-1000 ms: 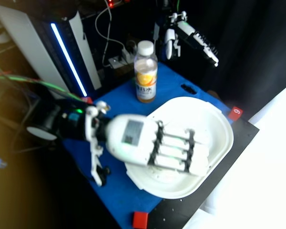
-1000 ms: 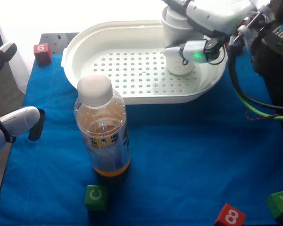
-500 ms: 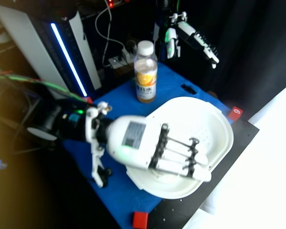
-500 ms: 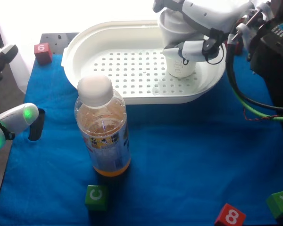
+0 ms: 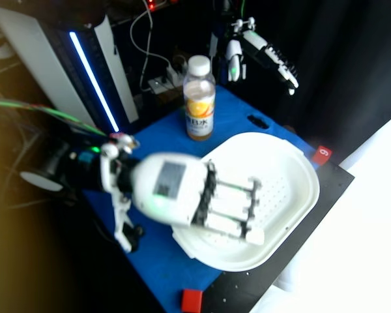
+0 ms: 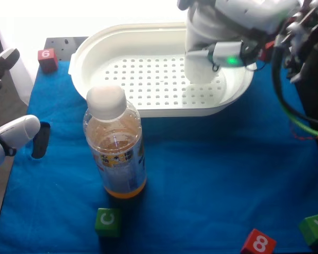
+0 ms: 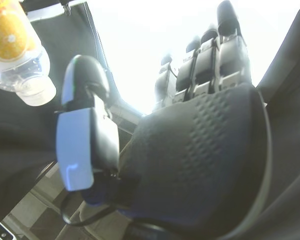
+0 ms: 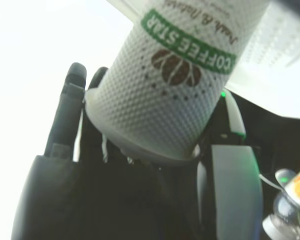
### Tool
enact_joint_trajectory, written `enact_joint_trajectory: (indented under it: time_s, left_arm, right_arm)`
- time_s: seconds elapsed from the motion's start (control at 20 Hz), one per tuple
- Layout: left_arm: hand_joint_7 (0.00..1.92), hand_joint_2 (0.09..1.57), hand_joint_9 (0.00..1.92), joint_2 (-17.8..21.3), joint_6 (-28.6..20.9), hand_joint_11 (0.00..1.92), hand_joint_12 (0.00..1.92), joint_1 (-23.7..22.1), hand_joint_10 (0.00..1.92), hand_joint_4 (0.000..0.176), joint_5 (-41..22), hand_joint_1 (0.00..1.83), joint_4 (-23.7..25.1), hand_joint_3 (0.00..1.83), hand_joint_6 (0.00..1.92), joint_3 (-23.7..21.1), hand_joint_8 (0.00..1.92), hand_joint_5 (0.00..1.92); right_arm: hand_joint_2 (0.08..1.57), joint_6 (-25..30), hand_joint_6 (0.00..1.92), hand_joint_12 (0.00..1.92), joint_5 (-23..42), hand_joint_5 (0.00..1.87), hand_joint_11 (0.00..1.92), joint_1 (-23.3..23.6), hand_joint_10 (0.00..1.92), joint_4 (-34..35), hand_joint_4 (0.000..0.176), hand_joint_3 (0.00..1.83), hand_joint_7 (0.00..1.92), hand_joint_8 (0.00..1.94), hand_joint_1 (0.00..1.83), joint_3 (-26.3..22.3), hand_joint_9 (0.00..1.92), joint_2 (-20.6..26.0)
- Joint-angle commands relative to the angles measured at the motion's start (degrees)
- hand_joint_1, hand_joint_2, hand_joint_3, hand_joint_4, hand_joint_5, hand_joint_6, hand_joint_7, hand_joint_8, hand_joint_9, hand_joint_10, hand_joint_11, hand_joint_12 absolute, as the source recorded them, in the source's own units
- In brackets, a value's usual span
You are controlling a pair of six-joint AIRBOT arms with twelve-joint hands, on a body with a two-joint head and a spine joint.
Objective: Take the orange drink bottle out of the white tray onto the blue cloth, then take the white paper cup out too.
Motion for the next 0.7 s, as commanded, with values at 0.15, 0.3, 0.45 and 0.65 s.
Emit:
enact_joint_trajectory:
  time_s: [0.15, 0.3, 0.45, 0.65]
  left_arm:
    - [0.00, 1.23, 0.02, 0.1, -0.4, 0.00, 0.40, -0.2, 0.00, 0.148, -7.8, 0.50, 0.0, 0.00, 0.00, 0.1, 0.00, 0.09]
    - [0.04, 1.21, 0.06, 0.1, -0.4, 0.00, 0.58, -0.1, 0.01, 0.140, -8.5, 0.45, -0.4, 0.00, 0.00, -0.1, 0.00, 0.08]
    - [0.00, 1.22, 0.02, 0.0, -0.4, 0.00, 0.38, 0.0, 0.00, 0.129, -8.4, 0.49, -0.6, 0.00, 0.00, -0.1, 0.00, 0.09]
    - [0.00, 1.23, 0.00, 0.0, -0.4, 0.00, 0.39, 0.4, 0.00, 0.118, -8.7, 0.49, -1.2, 0.00, 0.00, -0.4, 0.00, 0.09]
  right_arm:
    - [1.21, 0.4, 1.13, 1.92, 16.7, 0.00, 0.31, 2.5, 1.54, -4.9, 0.000, 0.01, 0.11, 1.11, 0.79, -8.1, 0.23, 6.8]
    - [1.20, 0.5, 1.23, 1.92, 19.9, 0.01, 0.29, 1.0, 1.76, -8.4, 0.000, 0.00, 0.09, 1.29, 0.93, -14.3, 0.15, 12.2]
    - [1.20, 14.4, 1.19, 1.92, 25.7, 0.04, 0.22, -4.8, 1.71, -12.9, 0.000, 0.00, 0.11, 1.28, 0.92, -15.5, 0.14, 14.4]
    - [1.18, 19.7, 1.13, 1.92, 27.7, 0.10, 0.20, -9.4, 1.71, -16.5, 0.000, 0.00, 0.15, 1.32, 0.82, -16.7, 0.18, 15.0]
